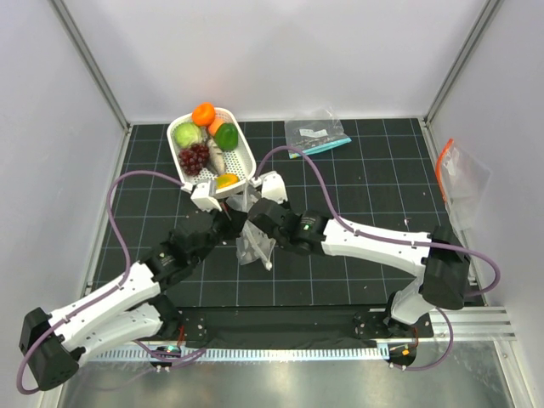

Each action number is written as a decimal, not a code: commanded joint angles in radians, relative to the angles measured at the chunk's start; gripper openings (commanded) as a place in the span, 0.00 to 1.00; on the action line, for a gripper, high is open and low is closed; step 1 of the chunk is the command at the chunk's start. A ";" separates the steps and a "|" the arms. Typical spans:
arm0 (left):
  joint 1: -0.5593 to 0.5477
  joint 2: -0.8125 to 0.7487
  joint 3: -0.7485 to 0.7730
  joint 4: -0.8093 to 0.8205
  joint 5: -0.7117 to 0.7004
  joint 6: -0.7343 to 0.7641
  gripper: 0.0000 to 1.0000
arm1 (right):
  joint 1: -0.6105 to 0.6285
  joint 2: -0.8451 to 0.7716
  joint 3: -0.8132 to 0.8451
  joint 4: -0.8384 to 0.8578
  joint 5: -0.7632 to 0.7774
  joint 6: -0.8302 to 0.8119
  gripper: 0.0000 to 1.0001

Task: Place the food in the zip-top bag and seal the zipper
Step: Open the zipper of the food storage bag.

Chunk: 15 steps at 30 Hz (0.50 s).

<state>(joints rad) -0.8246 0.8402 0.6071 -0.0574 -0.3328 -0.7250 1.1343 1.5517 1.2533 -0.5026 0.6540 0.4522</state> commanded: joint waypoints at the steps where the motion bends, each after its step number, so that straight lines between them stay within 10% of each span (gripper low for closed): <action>1: -0.004 -0.020 0.002 0.022 -0.025 0.015 0.00 | -0.016 -0.013 0.023 -0.042 0.077 0.072 0.02; 15: -0.004 0.379 0.195 0.165 0.202 -0.007 0.00 | -0.108 -0.157 0.193 -0.525 0.343 0.074 0.01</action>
<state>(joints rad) -0.8246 1.1301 0.7185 0.0010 -0.2268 -0.7261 1.0283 1.3914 1.3804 -0.8696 0.8867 0.5224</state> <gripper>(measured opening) 0.010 0.045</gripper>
